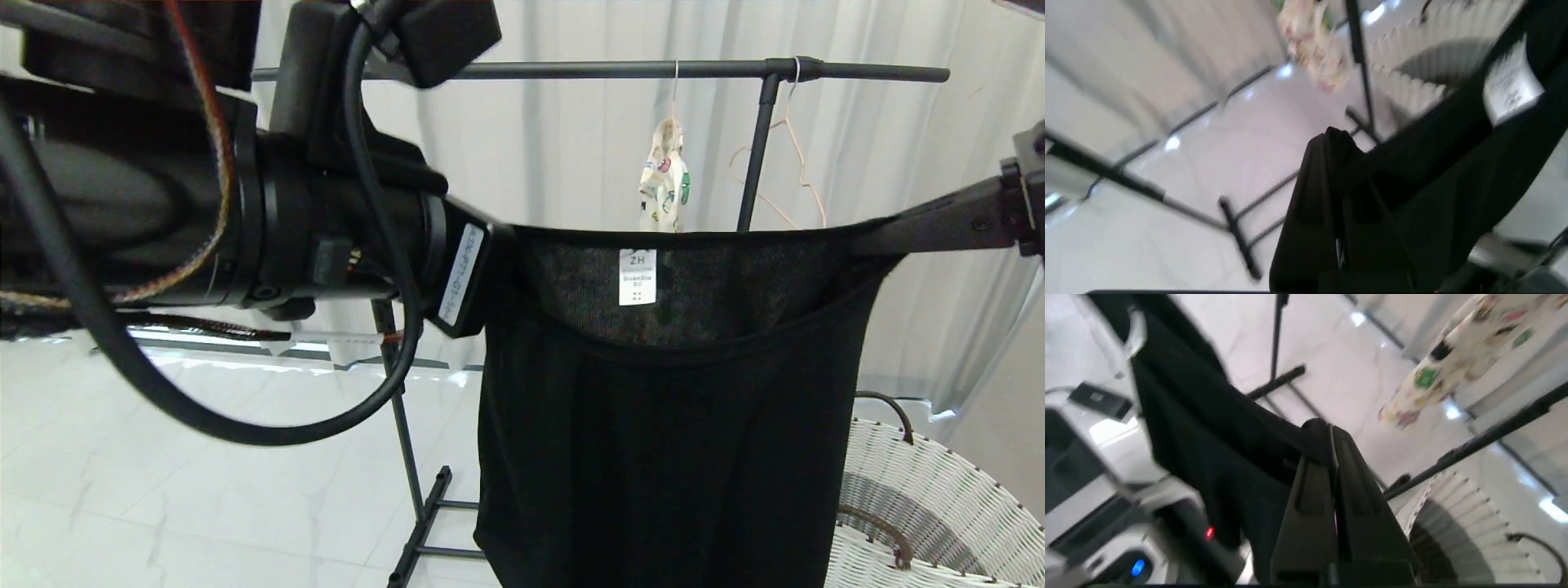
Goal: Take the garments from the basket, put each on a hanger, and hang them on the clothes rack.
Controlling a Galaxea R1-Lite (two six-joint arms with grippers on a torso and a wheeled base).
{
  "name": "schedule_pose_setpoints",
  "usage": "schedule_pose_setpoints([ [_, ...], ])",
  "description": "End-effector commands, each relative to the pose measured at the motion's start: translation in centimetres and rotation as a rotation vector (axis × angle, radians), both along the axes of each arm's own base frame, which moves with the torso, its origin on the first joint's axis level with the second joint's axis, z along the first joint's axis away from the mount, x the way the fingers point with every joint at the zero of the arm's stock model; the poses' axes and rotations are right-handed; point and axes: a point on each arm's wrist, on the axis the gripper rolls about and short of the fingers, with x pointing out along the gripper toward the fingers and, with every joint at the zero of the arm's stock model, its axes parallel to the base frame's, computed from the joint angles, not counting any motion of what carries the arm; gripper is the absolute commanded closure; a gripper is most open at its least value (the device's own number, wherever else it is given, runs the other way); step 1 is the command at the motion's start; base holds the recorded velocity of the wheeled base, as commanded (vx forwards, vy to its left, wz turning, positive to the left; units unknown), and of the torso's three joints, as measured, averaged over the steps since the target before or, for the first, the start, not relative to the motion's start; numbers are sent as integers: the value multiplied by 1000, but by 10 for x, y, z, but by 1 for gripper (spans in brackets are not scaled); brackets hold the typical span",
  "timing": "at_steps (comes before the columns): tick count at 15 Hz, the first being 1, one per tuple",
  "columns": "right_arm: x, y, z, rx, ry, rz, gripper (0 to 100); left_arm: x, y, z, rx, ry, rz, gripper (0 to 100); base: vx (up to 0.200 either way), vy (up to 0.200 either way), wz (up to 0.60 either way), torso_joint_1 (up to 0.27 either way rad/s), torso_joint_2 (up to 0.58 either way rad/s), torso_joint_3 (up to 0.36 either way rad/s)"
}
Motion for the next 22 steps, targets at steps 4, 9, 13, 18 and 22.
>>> schedule_pose_setpoints([
  [4,-64,-20,3,3,68,250,100,21,-27,0,-90,-51,-84,100,0,0,0,0,0,0],
  [9,-62,-5,-1,-12,76,306,100,17,-24,3,-105,-49,-111,100,0,0,0,0,0,0],
  [13,-19,4,3,44,-9,143,100,-28,4,7,-133,147,-103,100,0,0,0,0,0,0],
  [18,14,27,10,109,-95,125,100,-92,24,-12,-159,336,-211,100,0,0,0,0,0,0],
  [22,20,32,13,115,-103,125,100,-94,25,-14,-154,339,-221,100,0,0,0,0,0,0],
])
